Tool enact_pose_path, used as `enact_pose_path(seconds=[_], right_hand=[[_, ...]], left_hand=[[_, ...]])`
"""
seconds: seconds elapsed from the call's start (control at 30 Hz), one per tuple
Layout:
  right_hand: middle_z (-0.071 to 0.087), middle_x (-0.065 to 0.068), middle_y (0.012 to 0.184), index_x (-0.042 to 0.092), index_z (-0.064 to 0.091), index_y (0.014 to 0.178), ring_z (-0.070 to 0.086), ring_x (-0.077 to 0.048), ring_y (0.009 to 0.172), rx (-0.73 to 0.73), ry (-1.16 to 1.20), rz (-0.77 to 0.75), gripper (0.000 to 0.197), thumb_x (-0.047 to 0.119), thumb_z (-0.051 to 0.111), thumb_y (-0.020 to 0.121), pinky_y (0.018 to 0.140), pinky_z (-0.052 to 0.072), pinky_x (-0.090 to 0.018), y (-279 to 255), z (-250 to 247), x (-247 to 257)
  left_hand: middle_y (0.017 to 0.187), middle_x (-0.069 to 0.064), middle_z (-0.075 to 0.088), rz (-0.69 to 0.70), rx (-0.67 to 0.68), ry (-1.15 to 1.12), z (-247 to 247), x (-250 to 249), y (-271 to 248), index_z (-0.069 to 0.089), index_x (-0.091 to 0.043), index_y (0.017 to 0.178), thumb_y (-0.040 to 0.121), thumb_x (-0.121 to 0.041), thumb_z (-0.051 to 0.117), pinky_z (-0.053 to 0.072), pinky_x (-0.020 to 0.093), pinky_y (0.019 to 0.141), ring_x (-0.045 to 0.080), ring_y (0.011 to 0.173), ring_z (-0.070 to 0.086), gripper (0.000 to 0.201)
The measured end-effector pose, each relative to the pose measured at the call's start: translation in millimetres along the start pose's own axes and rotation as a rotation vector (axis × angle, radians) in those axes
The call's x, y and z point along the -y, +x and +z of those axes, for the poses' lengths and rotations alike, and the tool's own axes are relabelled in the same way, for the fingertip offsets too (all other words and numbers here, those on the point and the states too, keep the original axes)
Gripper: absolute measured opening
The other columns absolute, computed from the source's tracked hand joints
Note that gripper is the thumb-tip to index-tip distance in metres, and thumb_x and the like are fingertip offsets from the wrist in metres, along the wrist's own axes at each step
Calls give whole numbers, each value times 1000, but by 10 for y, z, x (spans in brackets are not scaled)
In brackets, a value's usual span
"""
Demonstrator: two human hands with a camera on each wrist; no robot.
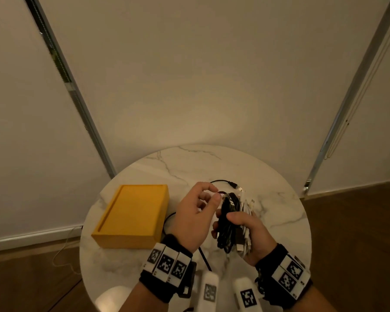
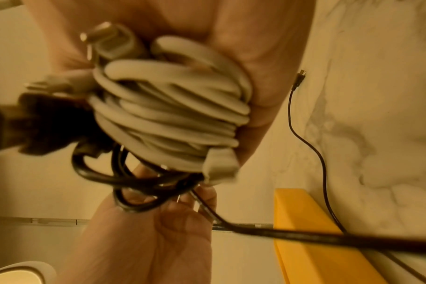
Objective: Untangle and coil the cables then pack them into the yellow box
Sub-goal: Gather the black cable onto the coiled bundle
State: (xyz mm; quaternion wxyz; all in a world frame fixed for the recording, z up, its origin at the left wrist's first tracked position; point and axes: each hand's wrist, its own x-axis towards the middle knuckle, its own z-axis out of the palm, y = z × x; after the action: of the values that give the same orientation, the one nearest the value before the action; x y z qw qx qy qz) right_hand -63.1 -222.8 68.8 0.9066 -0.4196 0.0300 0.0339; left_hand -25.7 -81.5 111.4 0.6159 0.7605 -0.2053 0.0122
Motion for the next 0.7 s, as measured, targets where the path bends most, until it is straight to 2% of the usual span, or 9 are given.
enact_pose_path(seconds=[0.07,0.13,0.23,0.33,0.47,0.57,0.63,0.7], right_hand=[[66,-19,88,-5,71,98,69,-34,72,-7,20,-6,79,26,100,32,64,59,-45,4,-11,14],[67,-19,90,-3,72,99,69,-33,72,6,32,-12,80,28,101,31,65,59,-46,-3,-5,39],[65,-23,98,-8,63,114,69,-36,76,25,37,17,94,27,101,35,67,59,-48,-14,17,63],[59,-29,111,-14,59,122,65,-41,90,15,33,43,100,26,99,40,73,58,-50,-23,20,79],[59,-34,118,-9,63,124,67,-39,93,4,50,51,101,27,99,37,73,59,-48,-29,2,78],[59,-39,121,-6,63,126,67,-41,92,-13,35,52,102,29,99,37,75,59,-48,-21,-7,64],[62,-36,113,-6,65,124,67,-40,87,-6,36,57,102,30,100,35,75,59,-49,-17,-1,60],[64,-31,104,-6,69,117,68,-39,80,17,58,60,97,30,100,32,72,59,-48,-13,-2,60]], left_hand=[[90,-16,69,9,-8,79,4,39,34,69,-31,101,98,-25,61,52,21,72,2,85,62,11],[92,-16,72,-4,1,91,3,44,71,73,-32,103,96,-20,63,56,28,76,5,88,64,17],[89,-5,75,-36,26,64,0,-17,105,75,-21,104,95,-10,64,60,33,65,12,77,69,18],[88,4,75,-78,51,-37,0,-83,119,76,-16,102,94,-3,63,59,31,55,19,70,72,19],[75,-3,76,-41,49,10,-3,-87,142,78,-21,99,92,-6,66,57,26,56,13,61,70,20],[80,-6,77,-35,70,1,-16,-100,141,79,-20,102,90,-10,69,59,27,60,11,63,71,18],[84,-9,76,-34,89,10,-33,-99,147,79,-22,102,88,-10,72,61,31,63,11,63,71,19],[81,-10,75,-36,94,46,-46,-85,163,80,-22,101,87,-9,74,59,27,60,8,57,68,21]])
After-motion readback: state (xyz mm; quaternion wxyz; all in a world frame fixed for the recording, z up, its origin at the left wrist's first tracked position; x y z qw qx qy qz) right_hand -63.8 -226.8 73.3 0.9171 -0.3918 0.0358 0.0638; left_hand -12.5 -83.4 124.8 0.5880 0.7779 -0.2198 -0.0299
